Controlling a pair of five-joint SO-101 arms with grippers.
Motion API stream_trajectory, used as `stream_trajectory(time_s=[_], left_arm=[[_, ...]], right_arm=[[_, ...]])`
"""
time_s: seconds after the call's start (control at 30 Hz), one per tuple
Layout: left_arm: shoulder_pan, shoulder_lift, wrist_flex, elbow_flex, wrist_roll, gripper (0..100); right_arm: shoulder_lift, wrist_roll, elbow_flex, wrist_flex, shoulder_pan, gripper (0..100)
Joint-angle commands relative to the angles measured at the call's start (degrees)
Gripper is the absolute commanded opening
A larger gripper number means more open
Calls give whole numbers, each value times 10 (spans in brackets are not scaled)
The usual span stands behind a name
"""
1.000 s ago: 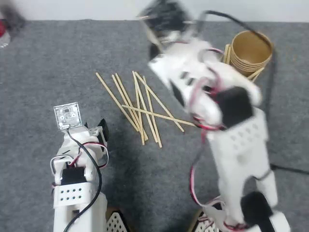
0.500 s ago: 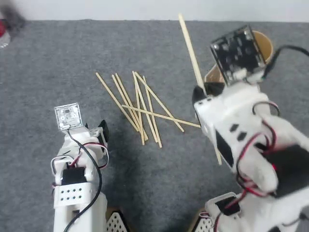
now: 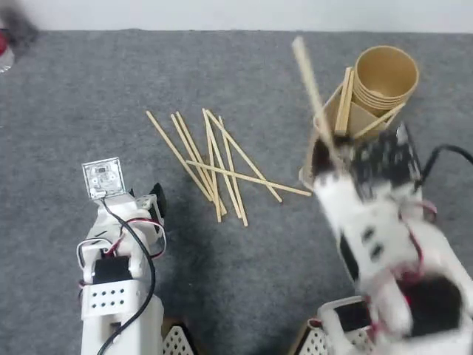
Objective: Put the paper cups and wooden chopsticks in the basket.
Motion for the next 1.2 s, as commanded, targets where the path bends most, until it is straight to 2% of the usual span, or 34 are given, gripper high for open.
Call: stream_trajectory(time_s=[0.0, 0.07, 0.17, 0.43, 0.7, 0.77, 0.87, 0.9, 1.07, 1.17], left_arm=[[3, -9, -13, -3, -4, 184], [4, -9, -13, -3, -4, 184], [4, -9, -14, -3, -4, 184], [5, -9, -14, -4, -4, 184], [5, -9, -19, -4, -4, 184], [5, -9, -25, -3, -4, 184], [5, -9, -25, -3, -4, 184], [5, -9, -25, -3, -4, 184], [5, -9, -25, -3, -4, 184], [5, -9, -25, -3, -4, 184]], right_arm=[[22, 10, 92, -276, 71, 7], [42, 10, 113, -368, 79, 7], [76, 10, 114, -445, 76, 7], [189, 10, 117, -516, 81, 7], [255, -66, 117, -491, 116, 16], [254, -68, 114, -465, 113, 87], [245, -70, 114, -436, 110, 256], [240, -68, 114, -429, 108, 277], [200, -65, 109, -393, 89, 217], [198, -55, 56, -295, 50, 210]])
